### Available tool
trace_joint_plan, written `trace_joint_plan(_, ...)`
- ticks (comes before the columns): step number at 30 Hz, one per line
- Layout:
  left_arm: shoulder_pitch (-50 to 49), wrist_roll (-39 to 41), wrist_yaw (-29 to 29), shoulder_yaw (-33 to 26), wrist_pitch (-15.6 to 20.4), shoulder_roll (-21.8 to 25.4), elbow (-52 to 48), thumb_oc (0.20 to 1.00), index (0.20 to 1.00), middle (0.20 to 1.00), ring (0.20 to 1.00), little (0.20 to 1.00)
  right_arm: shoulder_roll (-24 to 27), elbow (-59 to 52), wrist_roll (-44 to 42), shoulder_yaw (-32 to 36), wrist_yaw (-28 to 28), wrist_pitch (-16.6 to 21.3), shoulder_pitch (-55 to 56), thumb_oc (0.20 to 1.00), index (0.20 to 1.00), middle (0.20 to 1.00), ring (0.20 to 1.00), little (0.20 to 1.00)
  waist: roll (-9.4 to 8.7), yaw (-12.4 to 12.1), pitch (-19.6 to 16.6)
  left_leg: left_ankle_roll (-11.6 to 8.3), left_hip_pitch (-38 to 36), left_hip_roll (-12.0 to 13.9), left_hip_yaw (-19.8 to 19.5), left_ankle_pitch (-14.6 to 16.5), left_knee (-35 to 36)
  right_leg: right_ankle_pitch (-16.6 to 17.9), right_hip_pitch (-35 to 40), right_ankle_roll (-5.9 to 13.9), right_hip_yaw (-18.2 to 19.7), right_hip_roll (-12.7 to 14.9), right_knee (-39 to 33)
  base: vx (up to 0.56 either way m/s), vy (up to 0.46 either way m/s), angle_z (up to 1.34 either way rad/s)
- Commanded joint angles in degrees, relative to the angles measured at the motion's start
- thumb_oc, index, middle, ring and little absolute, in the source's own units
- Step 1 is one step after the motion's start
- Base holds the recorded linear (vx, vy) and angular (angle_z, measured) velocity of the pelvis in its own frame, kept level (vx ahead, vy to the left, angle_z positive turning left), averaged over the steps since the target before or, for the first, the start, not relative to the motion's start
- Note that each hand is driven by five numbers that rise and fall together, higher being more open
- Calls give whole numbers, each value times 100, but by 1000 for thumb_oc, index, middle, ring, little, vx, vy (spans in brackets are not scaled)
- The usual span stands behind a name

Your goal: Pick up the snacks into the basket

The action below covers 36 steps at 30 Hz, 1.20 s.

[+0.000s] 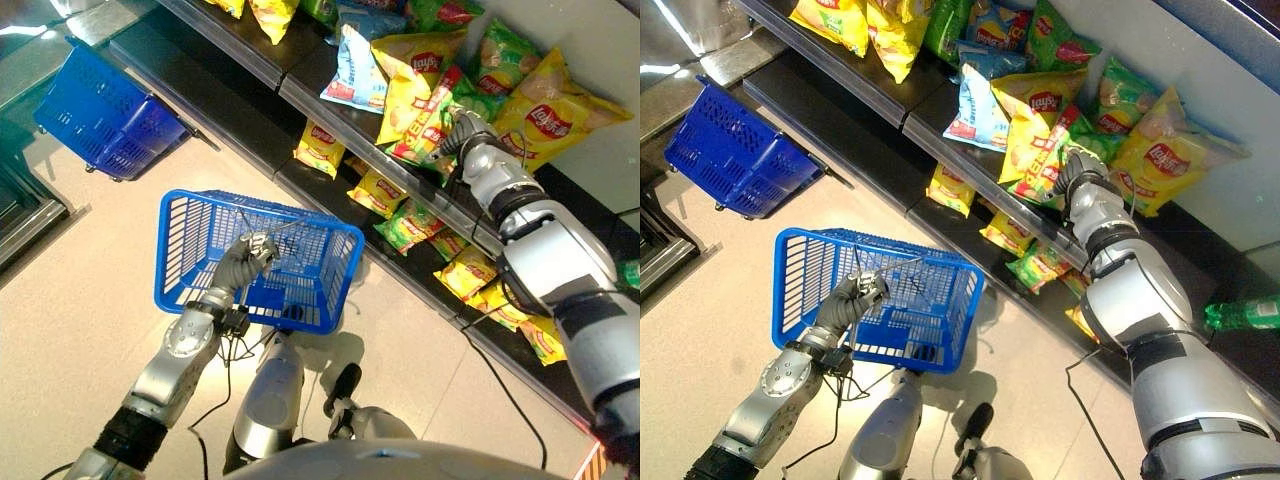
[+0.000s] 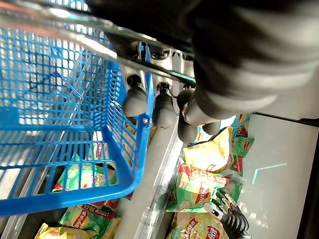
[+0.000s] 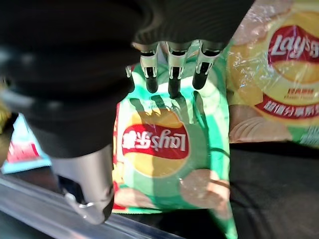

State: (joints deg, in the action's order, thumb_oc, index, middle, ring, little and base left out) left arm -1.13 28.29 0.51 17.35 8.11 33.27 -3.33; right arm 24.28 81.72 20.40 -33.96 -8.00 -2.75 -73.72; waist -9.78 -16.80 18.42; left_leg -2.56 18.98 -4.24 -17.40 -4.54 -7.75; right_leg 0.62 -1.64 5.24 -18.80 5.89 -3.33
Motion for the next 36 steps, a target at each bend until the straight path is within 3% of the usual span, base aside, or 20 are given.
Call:
trace_joint_plan(1, 157, 17, 270, 20, 456, 82, -1222, 200, 200, 200, 200, 200, 401, -26, 440, -402, 8, -66, 152, 1000, 1000, 1000, 1000, 1000, -103, -149, -422, 40, -176, -130, 158, 661, -148, -22, -220, 417, 82, 396, 346, 14, -6, 4)
trace_joint_plan(9, 160, 22, 320, 3, 460, 87, -1240, 200, 200, 200, 200, 200, 522, -155, 417, -284, -51, -51, 329, 1000, 1000, 1000, 1000, 1000, -93, -273, -345, 17, -123, -127, 88, 661, -146, -23, -223, 410, 45, 372, 301, 2, -7, 5)
trace_joint_plan(10, 162, 30, 325, 7, 466, 93, -1242, 200, 200, 200, 200, 200, 548, -172, 383, -265, -71, -42, 340, 950, 950, 950, 950, 950, -96, -281, -334, 17, -90, -146, 70, 620, -133, -9, -249, 410, 32, 381, 295, 1, -24, 8)
trace_joint_plan(12, 174, 30, 316, 6, 478, 104, -1246, 200, 200, 200, 200, 200, 582, -207, 363, -249, -119, -39, 338, 507, 507, 507, 507, 507, -99, -290, -313, 12, -67, -146, 62, 612, -133, -8, -263, 409, 32, 380, 293, -14, -18, 9)
trace_joint_plan(13, 209, 28, 279, 2, 498, 130, -1267, 200, 200, 200, 200, 200, 630, -316, 337, -256, -224, -23, 315, 200, 200, 200, 200, 200, -81, -326, -216, -2, -27, -135, 51, 626, -162, -14, -313, 399, 51, 358, 324, -44, -23, 10)
trace_joint_plan(26, 424, 68, 118, 156, 551, 76, -1308, 200, 200, 200, 200, 200, 996, -352, -35, -205, -448, -12, 146, 200, 200, 200, 200, 200, -5, -381, 209, -53, 281, -124, 67, 538, -215, 16, -626, 369, 77, 326, 386, -23, -9, 2)
trace_joint_plan(31, 575, 70, 60, 216, 576, 85, -1349, 200, 200, 200, 200, 200, 1165, -317, -167, -182, -516, -20, 11, 200, 200, 200, 200, 200, 118, -373, 427, -45, 449, -200, 59, 579, -419, -52, -772, 348, 75, 359, 582, -56, 13, 1)
trace_joint_plan(32, 762, 50, -2, 297, 615, 69, -1335, 200, 200, 200, 200, 200, 1255, -306, -271, -184, -573, -10, -99, 200, 200, 200, 200, 200, 252, -352, 627, -18, 614, -275, 67, 619, -626, -120, -942, 323, 88, 403, 850, -88, 39, 1)
trace_joint_plan(36, 867, 23, -52, 324, 629, 12, -1280, 200, 200, 200, 200, 200, 1320, -294, -357, -157, -593, -8, -136, 200, 200, 200, 200, 200, 329, -327, 694, 4, 700, -314, 86, 641, -722, -184, -1032, 309, 95, 410, 984, -41, 28, 7)
